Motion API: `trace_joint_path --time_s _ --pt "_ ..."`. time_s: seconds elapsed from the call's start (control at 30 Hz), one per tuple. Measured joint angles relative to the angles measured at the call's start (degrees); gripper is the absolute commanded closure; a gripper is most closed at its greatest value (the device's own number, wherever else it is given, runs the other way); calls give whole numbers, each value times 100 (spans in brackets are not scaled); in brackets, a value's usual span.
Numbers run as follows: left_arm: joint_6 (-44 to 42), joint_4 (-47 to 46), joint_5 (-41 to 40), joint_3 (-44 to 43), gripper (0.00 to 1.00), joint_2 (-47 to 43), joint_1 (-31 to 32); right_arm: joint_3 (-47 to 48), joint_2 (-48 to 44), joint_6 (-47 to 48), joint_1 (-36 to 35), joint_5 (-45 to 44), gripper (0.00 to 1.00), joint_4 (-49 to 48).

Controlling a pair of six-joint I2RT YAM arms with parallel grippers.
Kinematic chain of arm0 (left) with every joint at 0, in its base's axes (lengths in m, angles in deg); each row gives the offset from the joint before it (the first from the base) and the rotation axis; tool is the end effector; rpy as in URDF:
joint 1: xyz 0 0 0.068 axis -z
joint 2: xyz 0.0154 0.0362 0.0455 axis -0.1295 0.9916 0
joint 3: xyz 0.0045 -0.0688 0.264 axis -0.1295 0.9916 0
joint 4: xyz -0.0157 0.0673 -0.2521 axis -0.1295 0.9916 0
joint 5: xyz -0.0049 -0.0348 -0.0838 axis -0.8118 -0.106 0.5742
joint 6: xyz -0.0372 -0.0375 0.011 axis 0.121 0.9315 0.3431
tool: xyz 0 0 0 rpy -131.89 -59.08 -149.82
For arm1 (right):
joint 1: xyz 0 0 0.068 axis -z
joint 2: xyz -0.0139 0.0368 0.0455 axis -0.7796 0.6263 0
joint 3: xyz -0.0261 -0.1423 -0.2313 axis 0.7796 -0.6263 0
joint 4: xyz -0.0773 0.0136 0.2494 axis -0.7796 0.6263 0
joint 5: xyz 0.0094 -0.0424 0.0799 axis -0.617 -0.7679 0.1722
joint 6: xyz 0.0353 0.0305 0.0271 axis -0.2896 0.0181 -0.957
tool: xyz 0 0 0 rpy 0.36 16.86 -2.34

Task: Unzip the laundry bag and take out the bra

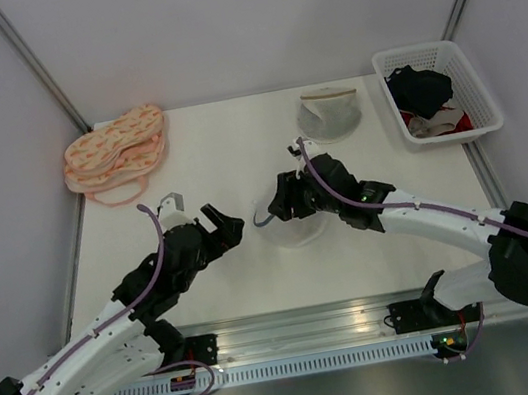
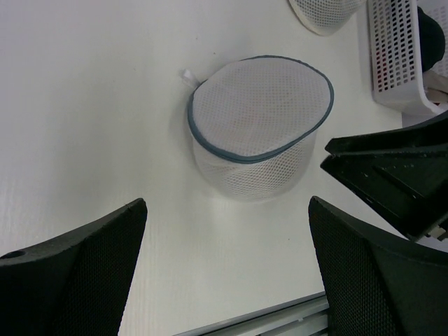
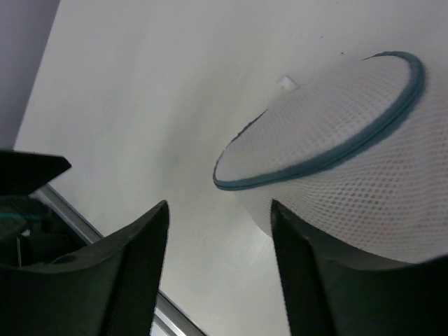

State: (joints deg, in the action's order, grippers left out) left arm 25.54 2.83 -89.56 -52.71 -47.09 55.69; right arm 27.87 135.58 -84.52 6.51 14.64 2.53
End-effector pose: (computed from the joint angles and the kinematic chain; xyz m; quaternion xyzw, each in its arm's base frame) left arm 0.1222 -0.1149 0.2760 -0.1491 0.8319 -0.2774 0.4568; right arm 0.2077 0.2065 0.2729 -0.0992 0.8610 0.3154 0.3866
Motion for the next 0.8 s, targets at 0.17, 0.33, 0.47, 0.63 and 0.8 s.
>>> trace_joint_path --time_s 0.17,0.33,0.47,0.63,0.8 --pt "66 181 -57 170 0 -269 0 234 820 -411 -177 -323 89 -627" --pt "116 208 -107 254 0 -514 0 560 1462 -595 -271 -597 78 -734" --pt "164 249 -118 376 0 -614 0 673 1753 -625 -332 -595 75 -413" --pt "184 295 -153 472 0 -603 0 562 1808 -603 -474 -592 80 138" --pt "184 308 -249 479 0 -538 0 186 1515 -516 -584 -638 79 734"
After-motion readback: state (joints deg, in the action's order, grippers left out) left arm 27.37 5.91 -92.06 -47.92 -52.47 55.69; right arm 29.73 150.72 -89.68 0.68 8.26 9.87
